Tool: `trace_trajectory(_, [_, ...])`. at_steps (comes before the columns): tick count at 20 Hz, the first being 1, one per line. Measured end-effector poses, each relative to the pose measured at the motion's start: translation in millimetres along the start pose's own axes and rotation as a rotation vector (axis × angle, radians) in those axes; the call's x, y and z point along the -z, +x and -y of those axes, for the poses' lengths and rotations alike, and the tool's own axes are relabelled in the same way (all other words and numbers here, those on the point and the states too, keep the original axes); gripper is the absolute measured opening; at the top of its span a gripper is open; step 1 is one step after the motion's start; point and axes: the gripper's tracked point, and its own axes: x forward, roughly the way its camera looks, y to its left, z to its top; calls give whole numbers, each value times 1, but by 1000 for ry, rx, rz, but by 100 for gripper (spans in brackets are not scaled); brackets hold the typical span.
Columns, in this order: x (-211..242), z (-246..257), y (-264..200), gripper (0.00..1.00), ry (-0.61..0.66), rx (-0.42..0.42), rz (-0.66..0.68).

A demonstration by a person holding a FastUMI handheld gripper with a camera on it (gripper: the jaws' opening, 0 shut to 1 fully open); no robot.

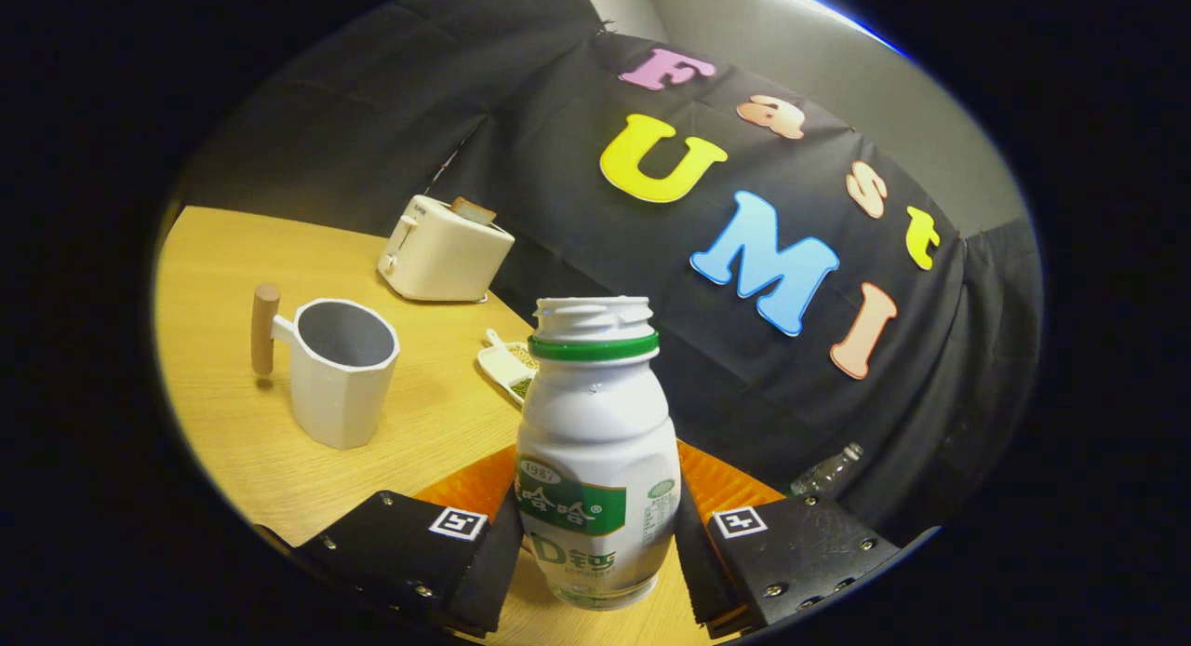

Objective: Take the bottle from table, then pour the juice into the cup, finally place the bottle on the coaster

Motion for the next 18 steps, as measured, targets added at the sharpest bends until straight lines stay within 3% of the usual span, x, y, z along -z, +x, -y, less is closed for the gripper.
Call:
trace_trajectory(11, [-13, -31, 14, 74, -327, -40, -19])
trace_trajectory(18, [-17, -44, 17, 74, -461, -64, -27])
